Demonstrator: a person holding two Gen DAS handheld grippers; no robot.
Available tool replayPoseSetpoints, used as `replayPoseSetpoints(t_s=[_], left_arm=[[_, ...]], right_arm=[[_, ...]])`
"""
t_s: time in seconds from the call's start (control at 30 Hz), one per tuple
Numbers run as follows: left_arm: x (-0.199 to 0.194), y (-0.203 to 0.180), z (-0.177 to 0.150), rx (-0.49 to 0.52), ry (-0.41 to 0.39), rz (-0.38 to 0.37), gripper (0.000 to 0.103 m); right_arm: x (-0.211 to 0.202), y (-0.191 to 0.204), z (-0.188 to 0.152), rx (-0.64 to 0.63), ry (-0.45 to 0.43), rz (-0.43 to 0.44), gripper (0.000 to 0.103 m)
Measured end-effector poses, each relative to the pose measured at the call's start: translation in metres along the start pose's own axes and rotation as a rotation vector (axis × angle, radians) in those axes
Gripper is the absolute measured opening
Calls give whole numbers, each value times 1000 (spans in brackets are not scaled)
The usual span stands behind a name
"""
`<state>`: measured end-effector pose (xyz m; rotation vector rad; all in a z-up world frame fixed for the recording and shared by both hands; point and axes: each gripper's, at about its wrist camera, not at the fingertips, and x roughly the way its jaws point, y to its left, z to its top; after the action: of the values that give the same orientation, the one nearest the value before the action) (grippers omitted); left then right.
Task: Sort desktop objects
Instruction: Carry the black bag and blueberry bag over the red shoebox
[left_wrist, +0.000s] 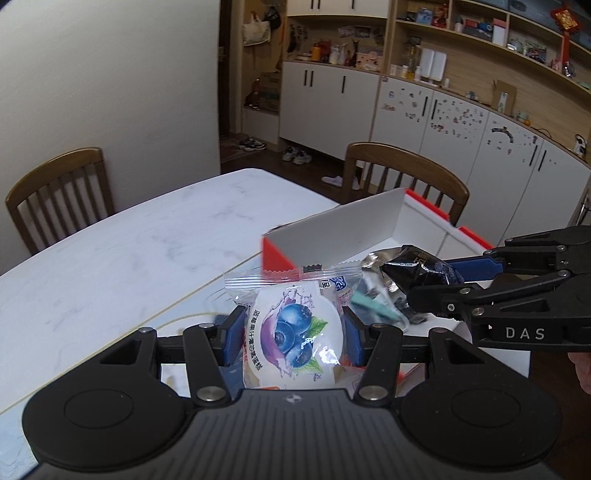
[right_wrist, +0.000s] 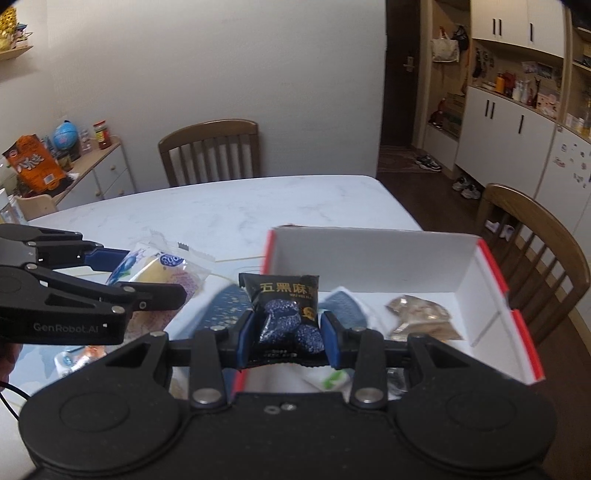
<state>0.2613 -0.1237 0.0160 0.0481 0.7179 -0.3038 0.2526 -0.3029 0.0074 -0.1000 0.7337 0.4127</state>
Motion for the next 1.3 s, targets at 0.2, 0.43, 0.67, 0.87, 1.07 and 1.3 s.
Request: replayPoseSetpoints(t_s=[0.2,0.43,0.67,0.87,1.07,1.3], left_arm=[[20,-31,10,27,8,-29,52],[47,-63,16,52,36,-52,52],[78,-85,22,84,70,-46,52],[104,-94,25,90,108,-24,52],[123,-98,25,98,134,-15,52],[143,-99,30,134,152,4,52]], right_arm=[[-4,-33,-5,18,3,-32,38],[-2,-68,-10,24,18,-54,38],[10,-95,-17,38,42,-61,38],[27,-116,-18,60,76,-65,38],[46,-128,-19,52,103,-74,38],[66,-135,-22,43,141,-84,38]])
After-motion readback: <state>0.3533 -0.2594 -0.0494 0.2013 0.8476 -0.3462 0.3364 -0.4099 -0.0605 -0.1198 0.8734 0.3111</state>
